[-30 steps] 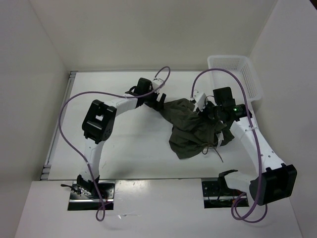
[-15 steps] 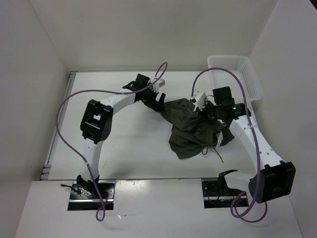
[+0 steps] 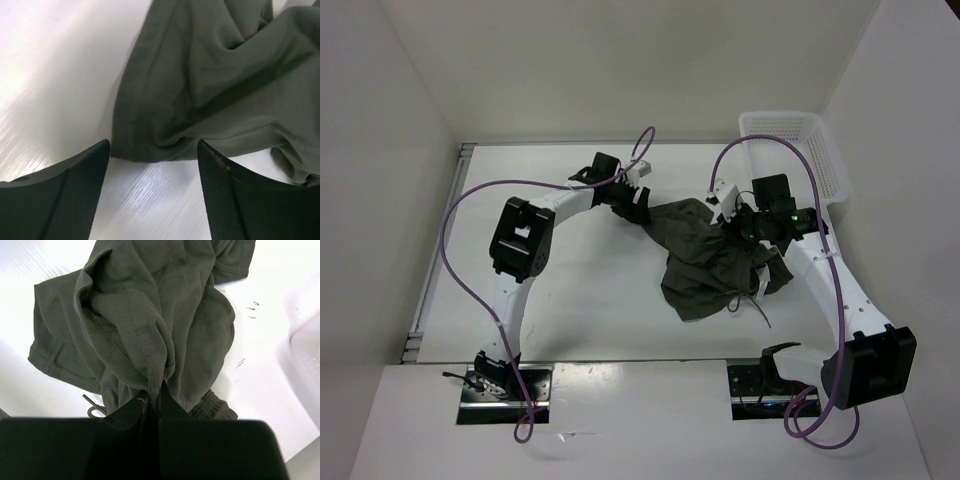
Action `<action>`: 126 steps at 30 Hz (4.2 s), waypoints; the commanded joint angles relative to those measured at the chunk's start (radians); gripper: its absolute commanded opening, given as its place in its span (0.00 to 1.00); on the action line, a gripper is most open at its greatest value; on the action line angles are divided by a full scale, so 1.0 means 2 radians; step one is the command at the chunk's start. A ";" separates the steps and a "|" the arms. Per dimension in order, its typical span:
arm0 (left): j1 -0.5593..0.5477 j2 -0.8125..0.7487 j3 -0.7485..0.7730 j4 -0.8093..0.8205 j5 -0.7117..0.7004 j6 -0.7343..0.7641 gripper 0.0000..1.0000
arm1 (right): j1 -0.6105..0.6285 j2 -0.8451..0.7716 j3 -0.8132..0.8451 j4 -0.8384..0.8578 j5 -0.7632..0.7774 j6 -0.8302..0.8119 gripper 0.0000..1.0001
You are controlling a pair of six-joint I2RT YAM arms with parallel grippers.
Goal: Fold and stack the shorts
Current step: Flatten the shorts out
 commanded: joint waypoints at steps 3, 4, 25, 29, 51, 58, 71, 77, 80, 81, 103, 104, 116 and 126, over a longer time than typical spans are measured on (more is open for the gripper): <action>-0.002 0.025 -0.005 0.021 0.053 0.003 0.61 | -0.003 -0.011 0.005 0.024 -0.007 0.007 0.00; -0.002 0.026 -0.005 0.021 0.053 0.003 0.55 | -0.003 -0.011 0.005 0.024 -0.007 0.007 0.00; 0.164 -0.243 0.058 -0.131 -0.018 0.003 0.00 | 0.009 0.029 0.133 0.206 0.093 0.031 0.00; 0.195 -0.384 0.041 -0.161 -0.049 0.003 0.00 | 0.034 -0.004 0.143 0.211 0.100 0.024 0.00; 0.229 -0.689 0.032 -0.206 -0.209 0.003 0.00 | 0.049 -0.114 0.205 0.133 -0.133 0.149 0.00; 0.229 -0.610 -0.113 -0.137 -0.168 0.003 0.00 | 0.049 -0.029 0.119 0.187 -0.086 0.167 0.00; 0.225 -0.334 -0.184 0.001 -0.161 0.003 0.00 | 0.049 0.290 0.171 0.317 0.046 0.198 0.00; 0.229 -0.199 -0.052 0.004 -0.177 0.003 0.00 | 0.044 0.447 0.337 0.270 0.111 0.260 0.18; 0.229 -0.140 0.020 -0.023 -0.177 0.003 0.24 | 0.044 0.470 0.387 0.276 0.152 0.270 0.50; 0.234 -0.132 0.058 -0.030 -0.168 0.003 0.47 | 0.044 0.470 0.412 0.276 0.157 0.270 0.65; 0.141 -0.368 -0.366 -0.150 -0.151 0.003 0.78 | 0.035 0.099 -0.072 0.171 0.027 0.211 0.91; 0.141 -0.362 -0.366 -0.150 -0.151 0.003 0.78 | 0.030 0.099 -0.083 0.171 0.032 0.211 0.91; 0.136 -0.317 -0.387 -0.117 -0.144 0.003 0.54 | 0.030 0.144 -0.117 0.171 0.023 0.100 0.85; 0.141 -0.275 -0.370 -0.177 -0.139 0.003 0.01 | 0.030 0.170 -0.137 0.187 0.021 0.059 0.17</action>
